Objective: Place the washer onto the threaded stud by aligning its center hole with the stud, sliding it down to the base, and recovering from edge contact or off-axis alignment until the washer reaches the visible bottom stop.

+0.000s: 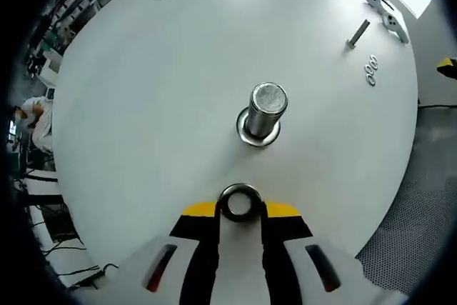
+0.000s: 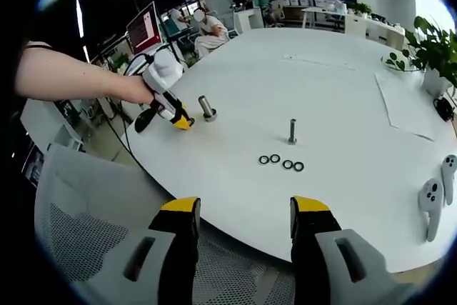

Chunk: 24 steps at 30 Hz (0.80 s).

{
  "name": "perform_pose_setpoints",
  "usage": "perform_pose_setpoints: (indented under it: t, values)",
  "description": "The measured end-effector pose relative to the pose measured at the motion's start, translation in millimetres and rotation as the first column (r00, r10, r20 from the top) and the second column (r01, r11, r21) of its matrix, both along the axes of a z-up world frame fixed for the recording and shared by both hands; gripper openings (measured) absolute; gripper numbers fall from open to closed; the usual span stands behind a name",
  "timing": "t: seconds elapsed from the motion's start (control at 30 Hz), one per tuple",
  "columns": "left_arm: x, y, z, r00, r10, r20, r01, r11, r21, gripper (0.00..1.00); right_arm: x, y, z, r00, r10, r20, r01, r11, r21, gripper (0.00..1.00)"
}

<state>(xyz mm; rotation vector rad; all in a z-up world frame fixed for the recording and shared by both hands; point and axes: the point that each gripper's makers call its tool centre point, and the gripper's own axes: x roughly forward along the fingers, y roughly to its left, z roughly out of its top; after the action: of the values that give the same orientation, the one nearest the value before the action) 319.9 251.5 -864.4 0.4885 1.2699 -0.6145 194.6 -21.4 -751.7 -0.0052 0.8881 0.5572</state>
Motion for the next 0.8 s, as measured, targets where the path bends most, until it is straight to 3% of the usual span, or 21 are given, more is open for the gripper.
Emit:
perform_pose_setpoints:
  t: [0.33, 0.47, 0.57, 0.8]
  values:
    - [1.8, -0.4, -1.3, 0.999, -0.047, 0.003, 0.047, 0.999, 0.005, 0.19, 0.1, -0.8, -0.6, 1.0, -0.004, -0.002, 0.004, 1.0, -0.001, 0.53]
    - [0.6, -0.4, -1.1, 1.0, -0.026, 0.006, 0.026, 1.0, 0.004, 0.19, 0.2, -1.1, -0.3, 1.0, -0.006, -0.002, 0.006, 1.0, 0.0, 0.53]
    - [2.3, 1.6, 0.1, 0.998, -0.057, 0.028, 0.056, 0.998, 0.03, 0.19, 0.1, -0.9, -0.6, 1.0, -0.004, -0.002, 0.004, 1.0, -0.001, 0.53]
    - [0.2, -5.7, 10.3, 0.997, -0.065, 0.037, 0.065, 0.998, 0.003, 0.19, 0.2, -0.8, -0.7, 1.0, -0.004, -0.005, 0.004, 1.0, 0.001, 0.53]
